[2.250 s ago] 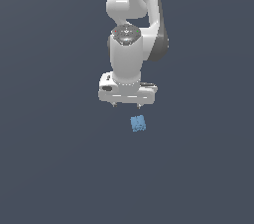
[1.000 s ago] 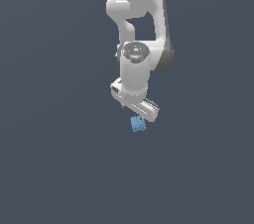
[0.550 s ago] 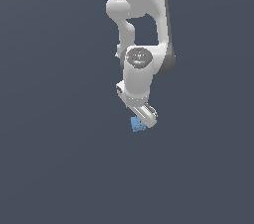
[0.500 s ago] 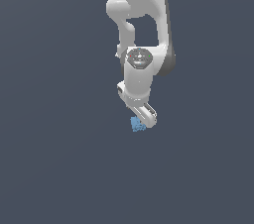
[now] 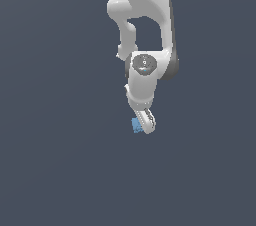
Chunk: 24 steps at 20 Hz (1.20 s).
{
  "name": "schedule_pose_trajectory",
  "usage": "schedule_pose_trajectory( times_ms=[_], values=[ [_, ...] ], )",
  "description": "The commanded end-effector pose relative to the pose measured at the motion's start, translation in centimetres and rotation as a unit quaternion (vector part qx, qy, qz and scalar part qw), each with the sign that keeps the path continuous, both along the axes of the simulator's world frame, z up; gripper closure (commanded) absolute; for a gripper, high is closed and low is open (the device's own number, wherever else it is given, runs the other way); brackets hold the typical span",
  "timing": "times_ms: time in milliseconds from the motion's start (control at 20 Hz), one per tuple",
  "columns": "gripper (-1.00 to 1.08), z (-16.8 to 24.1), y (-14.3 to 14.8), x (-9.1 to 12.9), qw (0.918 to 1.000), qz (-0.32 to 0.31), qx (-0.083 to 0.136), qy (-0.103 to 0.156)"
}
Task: Pick up the object and move it to a goal position.
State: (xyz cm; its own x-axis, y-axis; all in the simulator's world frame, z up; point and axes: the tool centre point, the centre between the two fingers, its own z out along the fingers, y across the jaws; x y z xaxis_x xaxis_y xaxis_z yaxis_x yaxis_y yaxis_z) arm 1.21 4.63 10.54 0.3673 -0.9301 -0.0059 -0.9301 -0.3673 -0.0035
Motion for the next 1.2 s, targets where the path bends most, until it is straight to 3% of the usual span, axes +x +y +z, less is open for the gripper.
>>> schedule_pose_trajectory(
  times_ms=[0, 550, 1150],
  values=[
    [-0.92, -0.4, 0.2, 0.0, 0.9996, -0.030, -0.001, 0.000],
    [-0.92, -1.3, 0.8, 0.0, 0.9945, -0.105, -0.003, 0.001],
    [-0.92, -2.8, 0.8, 0.0, 0.9937, -0.112, -0.003, 0.001]
  ],
)
